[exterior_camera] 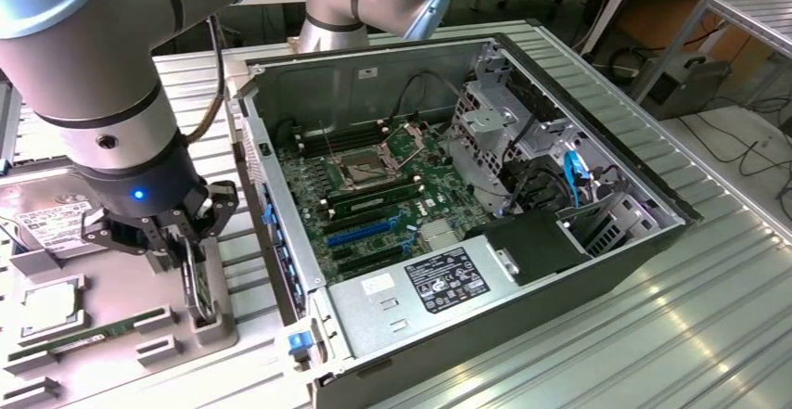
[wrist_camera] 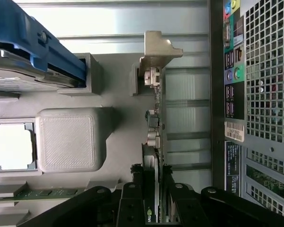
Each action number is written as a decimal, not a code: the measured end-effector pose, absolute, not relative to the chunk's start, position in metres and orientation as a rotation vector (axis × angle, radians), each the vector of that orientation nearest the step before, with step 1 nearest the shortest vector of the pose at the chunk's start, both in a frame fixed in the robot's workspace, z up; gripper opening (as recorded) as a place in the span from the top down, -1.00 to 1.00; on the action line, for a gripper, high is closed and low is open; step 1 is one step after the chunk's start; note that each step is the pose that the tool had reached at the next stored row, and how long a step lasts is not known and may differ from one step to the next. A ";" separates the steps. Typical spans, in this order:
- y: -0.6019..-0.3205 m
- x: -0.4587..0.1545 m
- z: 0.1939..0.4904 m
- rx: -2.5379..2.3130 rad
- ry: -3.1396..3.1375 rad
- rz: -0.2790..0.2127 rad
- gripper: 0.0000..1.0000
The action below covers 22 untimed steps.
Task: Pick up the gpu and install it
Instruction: 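Pick up the gpu and move the gpu toward the slot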
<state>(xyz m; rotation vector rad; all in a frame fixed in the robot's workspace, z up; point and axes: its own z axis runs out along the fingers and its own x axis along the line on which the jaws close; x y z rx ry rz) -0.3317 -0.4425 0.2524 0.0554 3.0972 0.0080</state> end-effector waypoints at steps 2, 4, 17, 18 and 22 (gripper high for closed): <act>-0.443 -0.332 0.259 0.053 3.098 0.009 0.47; -0.443 -0.332 0.271 0.049 3.098 0.010 0.47; -0.446 -0.330 0.333 0.046 3.101 0.010 0.47; -0.446 -0.329 0.337 0.046 3.101 0.010 0.47; -0.449 -0.327 0.355 0.046 3.102 0.010 0.47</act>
